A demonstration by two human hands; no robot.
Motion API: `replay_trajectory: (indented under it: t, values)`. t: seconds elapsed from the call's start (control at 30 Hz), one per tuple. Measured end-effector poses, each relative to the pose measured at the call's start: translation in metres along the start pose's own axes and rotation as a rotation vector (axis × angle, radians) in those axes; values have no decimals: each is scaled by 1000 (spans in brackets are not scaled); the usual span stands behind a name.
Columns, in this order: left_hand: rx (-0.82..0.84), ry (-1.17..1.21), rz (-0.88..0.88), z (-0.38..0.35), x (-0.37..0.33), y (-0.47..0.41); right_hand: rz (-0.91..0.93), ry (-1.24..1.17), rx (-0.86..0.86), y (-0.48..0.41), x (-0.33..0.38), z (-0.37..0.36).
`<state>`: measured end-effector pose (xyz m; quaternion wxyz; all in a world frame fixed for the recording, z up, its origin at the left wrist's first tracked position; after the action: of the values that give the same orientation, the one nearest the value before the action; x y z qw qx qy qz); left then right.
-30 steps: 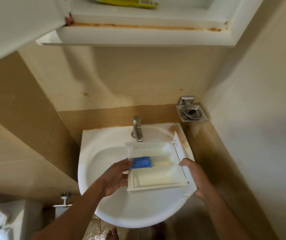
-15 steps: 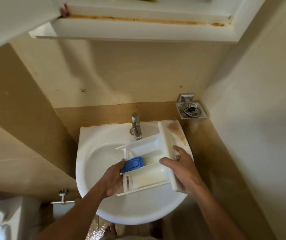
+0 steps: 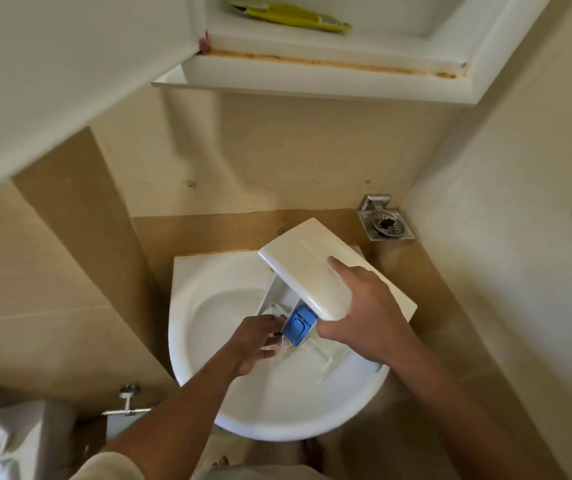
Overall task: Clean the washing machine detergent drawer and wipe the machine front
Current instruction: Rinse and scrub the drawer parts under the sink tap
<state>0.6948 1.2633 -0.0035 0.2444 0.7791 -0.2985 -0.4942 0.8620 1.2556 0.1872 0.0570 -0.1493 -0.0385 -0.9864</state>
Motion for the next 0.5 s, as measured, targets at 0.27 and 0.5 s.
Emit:
replay_trajectory:
  t: [0.27, 0.5]
  values:
    - [-7, -56, -77, 5, -9, 15, 98, 104, -22, 17, 23, 18]
    - [8, 9, -105, 2, -12, 28, 212, 201, -70, 25, 32, 31]
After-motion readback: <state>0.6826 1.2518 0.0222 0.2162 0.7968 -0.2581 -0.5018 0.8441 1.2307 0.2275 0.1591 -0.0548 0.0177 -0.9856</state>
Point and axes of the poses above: each hand's wrist, its own y-axis away from the middle knuckle, its own z-axis out of the back of the hand, x = y × z, the point moved 6 cm from there along -y, towards the middle knuckle, and after that the axes turned 14 degrees about y, right-handed, at the moved point
